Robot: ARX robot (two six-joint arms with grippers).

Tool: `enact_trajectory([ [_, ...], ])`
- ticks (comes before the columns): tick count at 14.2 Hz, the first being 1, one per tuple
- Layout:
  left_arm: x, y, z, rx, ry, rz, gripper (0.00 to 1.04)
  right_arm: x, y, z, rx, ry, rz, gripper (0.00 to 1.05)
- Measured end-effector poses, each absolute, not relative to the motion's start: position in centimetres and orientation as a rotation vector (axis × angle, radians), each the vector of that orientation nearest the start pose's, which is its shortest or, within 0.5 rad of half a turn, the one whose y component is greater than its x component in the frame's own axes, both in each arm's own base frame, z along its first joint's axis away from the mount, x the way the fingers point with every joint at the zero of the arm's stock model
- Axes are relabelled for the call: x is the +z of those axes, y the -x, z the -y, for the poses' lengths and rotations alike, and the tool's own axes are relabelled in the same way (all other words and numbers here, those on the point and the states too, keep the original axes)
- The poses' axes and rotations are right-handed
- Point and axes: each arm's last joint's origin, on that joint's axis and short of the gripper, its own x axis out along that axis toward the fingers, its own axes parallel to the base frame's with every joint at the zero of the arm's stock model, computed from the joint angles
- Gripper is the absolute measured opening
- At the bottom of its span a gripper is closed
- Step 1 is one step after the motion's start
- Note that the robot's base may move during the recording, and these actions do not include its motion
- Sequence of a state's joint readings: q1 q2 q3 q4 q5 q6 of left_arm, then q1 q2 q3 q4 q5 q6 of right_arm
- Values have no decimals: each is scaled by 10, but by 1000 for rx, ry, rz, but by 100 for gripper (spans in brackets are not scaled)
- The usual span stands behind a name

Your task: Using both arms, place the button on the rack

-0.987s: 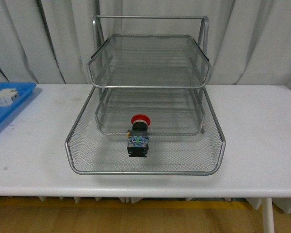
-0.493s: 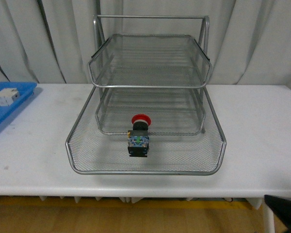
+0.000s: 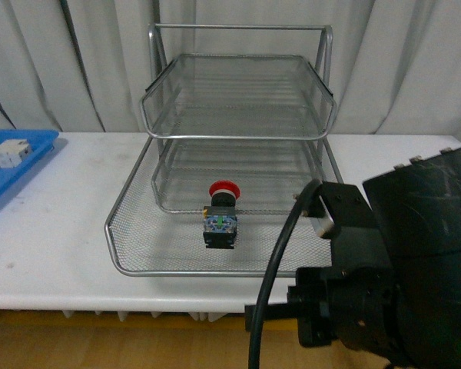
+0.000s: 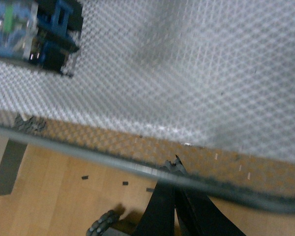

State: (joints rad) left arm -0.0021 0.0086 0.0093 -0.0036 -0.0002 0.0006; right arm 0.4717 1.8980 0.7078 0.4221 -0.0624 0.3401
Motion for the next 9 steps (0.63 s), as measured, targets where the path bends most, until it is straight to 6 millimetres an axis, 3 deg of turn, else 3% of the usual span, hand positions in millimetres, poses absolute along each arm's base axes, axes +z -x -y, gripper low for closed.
enact_trajectory([
  [6,166,-98,0,-2,-1,-3,98,62,-334,-169,355,-82,-886,2],
  [9,166,-98,0,-2,-1,-3,98,62,-351,-186,385,-58,-867,2],
])
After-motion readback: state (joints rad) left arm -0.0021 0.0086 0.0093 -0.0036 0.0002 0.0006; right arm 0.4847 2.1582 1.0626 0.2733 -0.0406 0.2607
